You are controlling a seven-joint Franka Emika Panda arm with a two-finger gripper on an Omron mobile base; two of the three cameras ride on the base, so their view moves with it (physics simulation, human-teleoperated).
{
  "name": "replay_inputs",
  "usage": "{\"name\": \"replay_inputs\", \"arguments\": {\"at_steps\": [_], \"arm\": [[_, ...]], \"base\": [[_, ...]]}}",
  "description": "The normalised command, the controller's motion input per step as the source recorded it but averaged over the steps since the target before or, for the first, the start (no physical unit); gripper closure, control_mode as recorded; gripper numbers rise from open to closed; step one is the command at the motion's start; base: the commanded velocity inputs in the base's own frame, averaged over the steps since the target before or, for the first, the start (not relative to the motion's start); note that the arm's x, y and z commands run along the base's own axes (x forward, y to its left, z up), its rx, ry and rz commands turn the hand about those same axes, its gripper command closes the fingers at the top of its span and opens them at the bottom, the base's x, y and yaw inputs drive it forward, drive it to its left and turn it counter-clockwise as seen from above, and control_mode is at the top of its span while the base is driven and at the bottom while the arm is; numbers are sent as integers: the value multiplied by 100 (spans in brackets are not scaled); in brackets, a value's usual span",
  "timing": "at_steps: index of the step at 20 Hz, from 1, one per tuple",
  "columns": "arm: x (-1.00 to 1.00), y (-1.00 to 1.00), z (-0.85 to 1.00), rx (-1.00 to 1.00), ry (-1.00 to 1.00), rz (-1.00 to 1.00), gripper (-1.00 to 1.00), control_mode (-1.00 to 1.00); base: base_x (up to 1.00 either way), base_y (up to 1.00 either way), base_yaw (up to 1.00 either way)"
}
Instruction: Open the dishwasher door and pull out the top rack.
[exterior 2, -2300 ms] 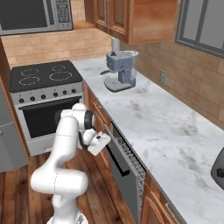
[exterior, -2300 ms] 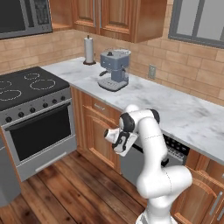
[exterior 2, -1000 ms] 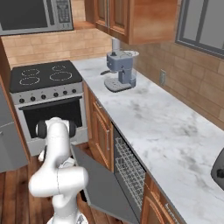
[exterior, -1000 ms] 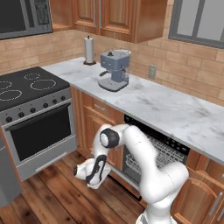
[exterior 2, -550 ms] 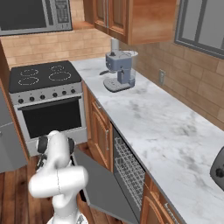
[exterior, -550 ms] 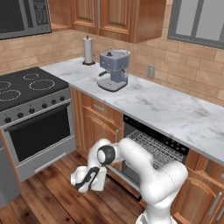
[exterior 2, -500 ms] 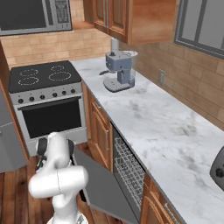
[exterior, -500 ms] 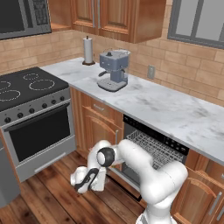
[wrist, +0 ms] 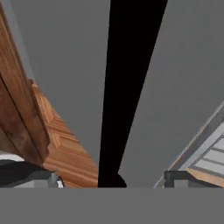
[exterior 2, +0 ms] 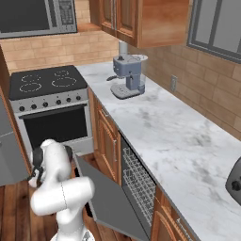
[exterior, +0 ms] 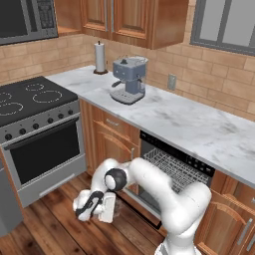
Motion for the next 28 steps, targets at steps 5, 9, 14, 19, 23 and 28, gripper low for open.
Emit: {"name": "replay_inputs", "arguments": {"at_steps": [5,9,14,19,23,28], "arm": [[-91,1,71,37,-3,10,-100,-100],[-66,-9,99,28,-22,13,-100,-100],[-34,-28,100,28,-33,15,-100,-100],[-20,-38,100,26,-33,13,-100,-100],[-18,-25,100,26,-22,8,-100,-100],[-1,-20,100,16,-3,4,-100,-100]], "base": [[0,0,0],[0,0,0],[0,0,0],[0,0,0],[0,0,0],[0,0,0]]}}
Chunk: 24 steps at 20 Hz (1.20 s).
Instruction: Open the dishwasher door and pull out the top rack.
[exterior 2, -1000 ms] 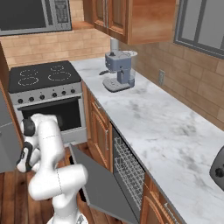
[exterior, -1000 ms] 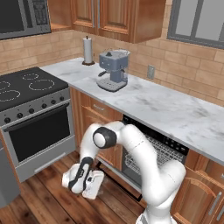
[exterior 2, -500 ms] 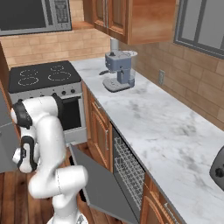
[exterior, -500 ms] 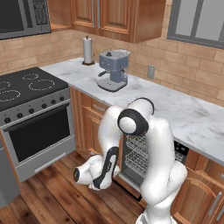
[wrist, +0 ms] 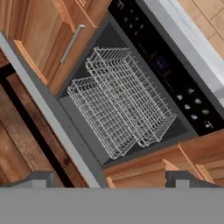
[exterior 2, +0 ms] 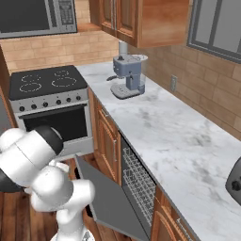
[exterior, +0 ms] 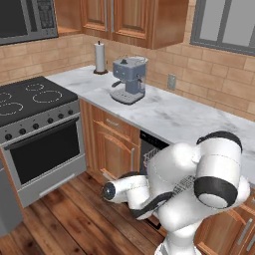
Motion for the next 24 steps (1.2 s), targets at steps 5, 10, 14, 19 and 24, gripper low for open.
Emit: {"name": "replay_inputs", "arguments": {"at_steps": [5,10,14,19,24], "arm": [[4,-45,77,7,7,2,-100,-100],[6,-50,42,0,19,0,-100,-100],[0,-53,3,-3,12,1,-100,-100],[0,-48,-5,-13,1,1,-100,-100],[0,-45,-16,-13,0,3,-100,-100]], "base": [[0,0,0],[0,0,0],[0,0,0],[0,0,0],[0,0,0]]}}
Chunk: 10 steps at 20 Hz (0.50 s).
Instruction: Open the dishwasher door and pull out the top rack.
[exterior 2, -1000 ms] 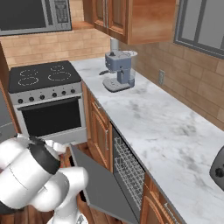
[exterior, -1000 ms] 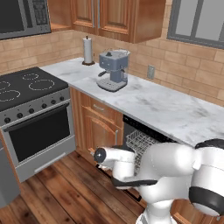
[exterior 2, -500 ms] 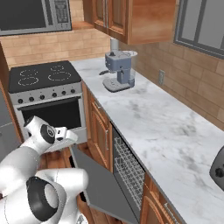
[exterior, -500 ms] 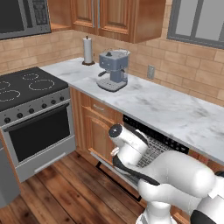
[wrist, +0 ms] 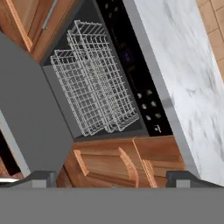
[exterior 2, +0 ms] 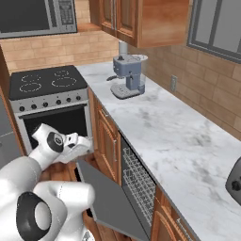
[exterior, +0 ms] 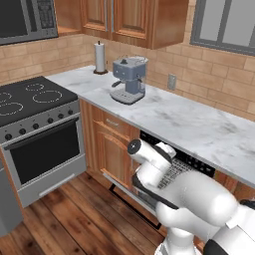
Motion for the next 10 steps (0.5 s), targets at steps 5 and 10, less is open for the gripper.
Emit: {"name": "replay_inputs", "arguments": {"at_steps": [5,10], "arm": [[3,-44,-42,-7,0,6,-100,-100],[11,-29,-59,-9,0,5,-100,-100]], "base": [[0,0,0],[0,0,0]]}}
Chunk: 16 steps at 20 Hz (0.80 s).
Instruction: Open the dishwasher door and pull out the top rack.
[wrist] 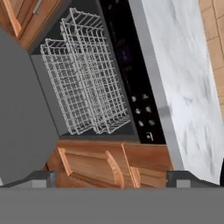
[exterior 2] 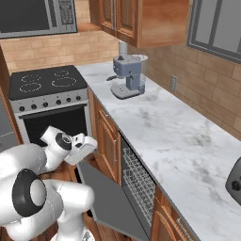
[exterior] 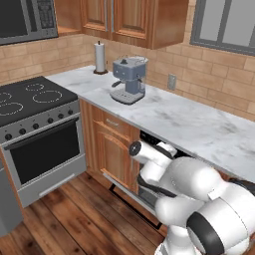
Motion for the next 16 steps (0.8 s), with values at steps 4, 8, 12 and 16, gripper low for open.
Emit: {"name": "replay_inputs", "arguments": {"at_steps": [4,8,12,16], "arm": [[13,-13,-75,-8,0,4,-100,-100],[29,-16,-72,-4,0,2,-100,-100],[44,-31,-49,0,2,3,-100,-100],[41,-34,-35,0,0,3,-100,-100]], "base": [[0,0,0],[0,0,0],[0,0,0],[0,0,0]]}}
